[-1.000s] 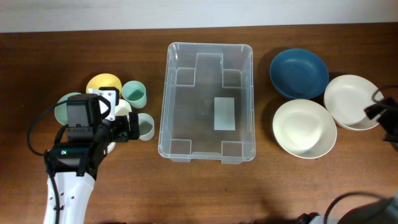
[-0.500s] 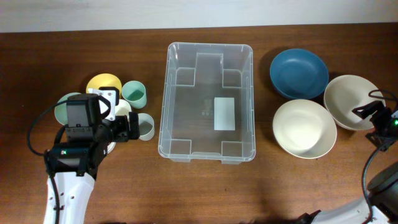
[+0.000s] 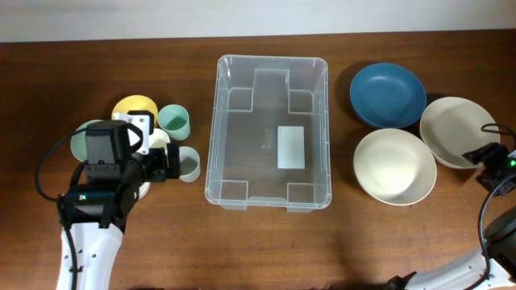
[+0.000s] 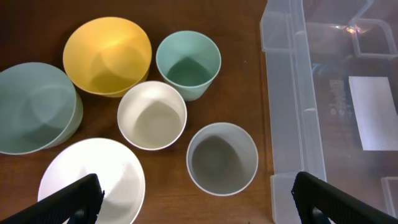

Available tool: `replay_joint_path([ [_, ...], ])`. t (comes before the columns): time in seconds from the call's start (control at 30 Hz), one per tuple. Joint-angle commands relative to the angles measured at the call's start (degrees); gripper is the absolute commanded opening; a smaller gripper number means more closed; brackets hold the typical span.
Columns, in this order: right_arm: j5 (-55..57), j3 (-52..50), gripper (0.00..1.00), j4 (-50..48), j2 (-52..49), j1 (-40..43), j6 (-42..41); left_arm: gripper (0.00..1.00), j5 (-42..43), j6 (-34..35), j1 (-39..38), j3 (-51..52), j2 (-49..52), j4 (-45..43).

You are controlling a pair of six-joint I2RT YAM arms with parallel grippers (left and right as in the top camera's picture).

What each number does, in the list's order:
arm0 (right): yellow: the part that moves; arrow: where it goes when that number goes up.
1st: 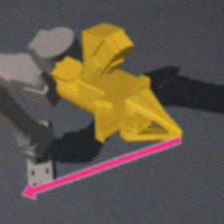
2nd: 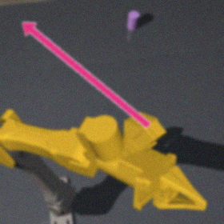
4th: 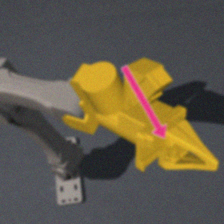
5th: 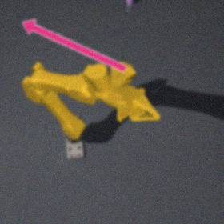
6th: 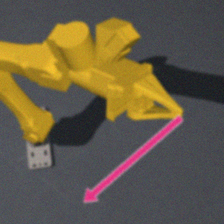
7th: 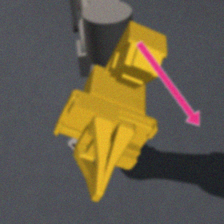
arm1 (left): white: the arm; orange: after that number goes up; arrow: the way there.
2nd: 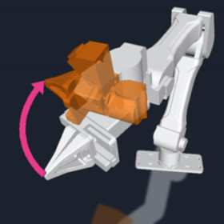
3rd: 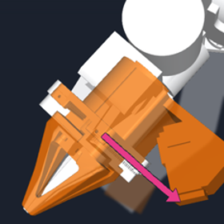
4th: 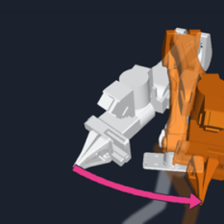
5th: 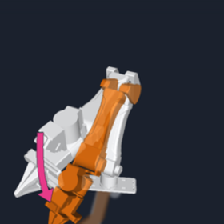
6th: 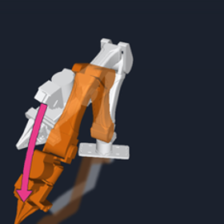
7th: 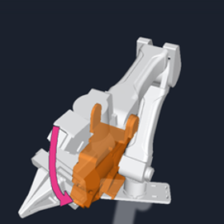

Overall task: Pack container
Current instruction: 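Move right gripper to the cream bowl at far right and grasp its rim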

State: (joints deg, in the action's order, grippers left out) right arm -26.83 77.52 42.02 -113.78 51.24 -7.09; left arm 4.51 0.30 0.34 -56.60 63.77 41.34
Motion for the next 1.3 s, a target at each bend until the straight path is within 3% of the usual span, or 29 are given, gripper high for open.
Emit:
replay_joint_path([
  [0.0, 7.39, 0.5, 0.67, -0.46, -0.76, -0.79, -2.91, 0.99, 0.26, 0.35, -0.2, -1.29, -0.13, -0.35],
  [0.4, 16.2, 0.5, 0.67, -5.44, -0.94, -8.28, -4.2, 1.0, 0.26, 0.35, -0.2, -1.29, -0.13, -0.35],
  [1.1, 22.8, 0.26, 0.71, -6.51, -5.64, -8.81, -5.68, 0.99, 0.26, 0.35, -0.17, -1.29, -0.13, -0.39],
  [1.2, 22.8, 0.26, 0.71, -6.51, -5.81, -8.81, -5.68, 0.99, 0.26, 0.35, -0.2, -1.29, -0.13, -0.39],
  [1.27, 22.51, 0.26, 0.64, -6.38, -5.81, -8.81, -5.68, 0.99, 0.26, 0.35, -0.17, -1.29, -0.13, -0.39],
])
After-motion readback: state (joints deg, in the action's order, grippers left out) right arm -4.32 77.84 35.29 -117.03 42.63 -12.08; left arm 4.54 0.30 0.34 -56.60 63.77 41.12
